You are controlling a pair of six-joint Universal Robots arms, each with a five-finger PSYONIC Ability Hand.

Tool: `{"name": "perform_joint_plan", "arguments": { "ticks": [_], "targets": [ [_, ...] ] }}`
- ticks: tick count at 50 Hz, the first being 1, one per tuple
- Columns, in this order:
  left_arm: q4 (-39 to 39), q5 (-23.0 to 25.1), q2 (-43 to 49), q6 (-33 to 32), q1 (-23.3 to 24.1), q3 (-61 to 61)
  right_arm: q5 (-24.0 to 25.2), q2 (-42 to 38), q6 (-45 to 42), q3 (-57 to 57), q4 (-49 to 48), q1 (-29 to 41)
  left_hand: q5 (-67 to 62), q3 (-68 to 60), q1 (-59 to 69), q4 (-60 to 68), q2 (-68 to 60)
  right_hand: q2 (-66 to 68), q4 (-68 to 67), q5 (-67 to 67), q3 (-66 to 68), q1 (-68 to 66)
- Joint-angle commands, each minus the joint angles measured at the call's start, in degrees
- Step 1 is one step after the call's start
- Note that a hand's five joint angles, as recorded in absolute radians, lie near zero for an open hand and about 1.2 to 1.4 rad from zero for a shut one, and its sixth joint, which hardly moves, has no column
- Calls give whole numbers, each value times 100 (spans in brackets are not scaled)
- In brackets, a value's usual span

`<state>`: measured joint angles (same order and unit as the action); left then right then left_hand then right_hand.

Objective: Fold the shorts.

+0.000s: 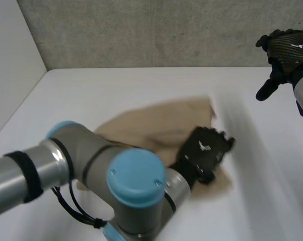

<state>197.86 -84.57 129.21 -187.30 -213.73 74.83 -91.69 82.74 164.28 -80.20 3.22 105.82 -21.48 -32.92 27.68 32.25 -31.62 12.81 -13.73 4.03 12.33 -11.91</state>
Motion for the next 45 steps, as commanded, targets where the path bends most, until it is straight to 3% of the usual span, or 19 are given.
{"name": "perform_joint_plan", "arguments": {
  "ticks": [1, 4, 12, 16, 19, 20, 24, 35, 39, 40, 42, 43, 45],
  "targets": [
    [-54, 169, -62, -780, 60, 67, 11, 6, -19, 13, 3, -53, 1924, 2068, -1544, -2000, 1937, -281, 373, -403, -233, 191],
    [-115, 178, -228, -939, -72, 146, 19, 6, -27, 13, -6, -44, 1925, 2069, -1545, -2001, 1939, -281, 373, -403, -233, 191],
    [-344, 195, -1696, -747, -617, 814, 98, -108, -185, 13, 73, 18, 1959, 2103, -1579, -2035, 1972, -281, 373, -403, -233, 191],
    [-327, 143, -2285, -571, -1073, 1034, 308, -415, -535, -31, 239, 27, 1925, 2069, -1545, -2002, 1939, -281, 373, -403, -233, 191],
    [-414, 151, -2479, -465, -1749, 1052, 450, -626, -809, -75, 494, 53, 1774, 1918, -1394, -1850, 1788, -281, 373, -403, -233, 191],
    [-510, 151, -2479, -396, -2090, 1060, 537, -784, -923, -92, 661, 114, 1657, 1801, -1277, -1733, 1671, -281, 373, -403, -233, 191],
    [-940, 169, -2331, -377, -2681, 990, 652, -1240, -986, -49, 794, 482, 1320, 1464, -940, -1396, 1334, -281, 373, -403, -233, 191],
    [-1855, 178, -766, -377, -3183, 156, 574, -2647, -977, 513, -66, 879, 866, 1010, -486, -943, 880, -174, 266, -296, -126, 84],
    [-2181, 187, -335, -377, -3201, -178, 398, -3079, -985, 733, -278, 897, 62, 206, 319, -138, 75, 1202, -1110, 1080, 1250, -1292],
    [-2233, 187, -274, -377, -3210, -249, 354, -3175, -985, 786, -313, 897, -675, -531, 1055, 599, -661, 2623, -2531, 2501, 2671, -2713],
    [-2260, 187, -229, -377, -3219, -319, 354, -3211, -994, 821, -348, 897, -1736, -1592, 2116, 1660, -1722, 4159, -4068, 4038, 4207, -4250],
    [-2252, 178, -177, -386, -3236, -415, 354, -3237, -1020, 882, -453, 897, -3424, -3280, 3804, 3348, -3410, 6399, -6308, 6278, 6447, -6489],
    [-2234, 178, -133, -395, -3228, -530, 336, -3237, -1012, 979, -646, 888, -4846, -4702, 5226, 4770, -4832, 6719, -6627, 6597, 6767, -6809]
  ]
}}
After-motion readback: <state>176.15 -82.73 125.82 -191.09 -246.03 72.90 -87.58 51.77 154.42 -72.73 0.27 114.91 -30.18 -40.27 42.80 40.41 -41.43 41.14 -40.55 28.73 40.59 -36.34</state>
